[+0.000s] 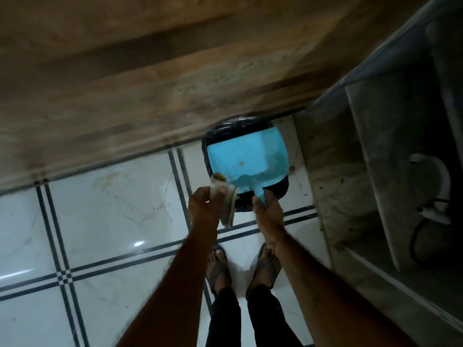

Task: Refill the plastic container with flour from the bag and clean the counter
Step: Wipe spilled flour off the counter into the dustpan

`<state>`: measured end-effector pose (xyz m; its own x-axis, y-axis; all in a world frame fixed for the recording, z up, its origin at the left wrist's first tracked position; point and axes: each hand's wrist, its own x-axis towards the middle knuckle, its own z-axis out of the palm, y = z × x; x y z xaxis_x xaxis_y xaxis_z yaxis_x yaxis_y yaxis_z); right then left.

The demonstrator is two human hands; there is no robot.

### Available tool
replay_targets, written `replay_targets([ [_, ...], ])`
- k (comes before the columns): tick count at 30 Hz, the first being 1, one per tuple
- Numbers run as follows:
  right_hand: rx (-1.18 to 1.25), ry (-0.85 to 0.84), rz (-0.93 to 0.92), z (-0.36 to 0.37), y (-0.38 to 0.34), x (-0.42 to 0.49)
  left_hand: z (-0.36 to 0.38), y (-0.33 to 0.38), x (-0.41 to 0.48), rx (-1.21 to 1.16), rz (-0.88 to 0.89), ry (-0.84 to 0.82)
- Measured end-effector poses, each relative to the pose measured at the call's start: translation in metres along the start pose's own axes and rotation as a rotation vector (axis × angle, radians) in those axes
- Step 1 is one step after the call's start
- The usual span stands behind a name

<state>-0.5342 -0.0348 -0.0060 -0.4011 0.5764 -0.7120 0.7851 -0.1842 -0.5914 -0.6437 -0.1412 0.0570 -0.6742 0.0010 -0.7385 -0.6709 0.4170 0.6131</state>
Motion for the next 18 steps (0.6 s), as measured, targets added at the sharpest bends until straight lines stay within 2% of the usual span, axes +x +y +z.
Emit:
replay_targets([
  [4, 0.076, -0.011, -0.025, 0.014, 0.04, 0.015, 0.004, -0.011, 0.009, 0.038, 0.0, 0.018],
  [7, 0.063, -0.023, -0.025, 0.014, 0.031, 0.018, 0.006, -0.012, 0.011, 0.039, 0.006, 0.02],
  [10, -0.067, -0.025, -0.013, 0.009, 0.004, 0.016, 0.007, -0.013, 0.016, 0.018, 0.021, 0.033],
  [15, -0.334, -0.051, 0.055, 0.01, 0.002, 0.037, 0.014, -0.012, 0.022, -0.023, 0.069, 0.024],
  [18, -0.499, -0.067, 0.078, 0.006, -0.003, 0.035, 0.013, -0.008, 0.015, 0.036, 0.115, 0.029],
])
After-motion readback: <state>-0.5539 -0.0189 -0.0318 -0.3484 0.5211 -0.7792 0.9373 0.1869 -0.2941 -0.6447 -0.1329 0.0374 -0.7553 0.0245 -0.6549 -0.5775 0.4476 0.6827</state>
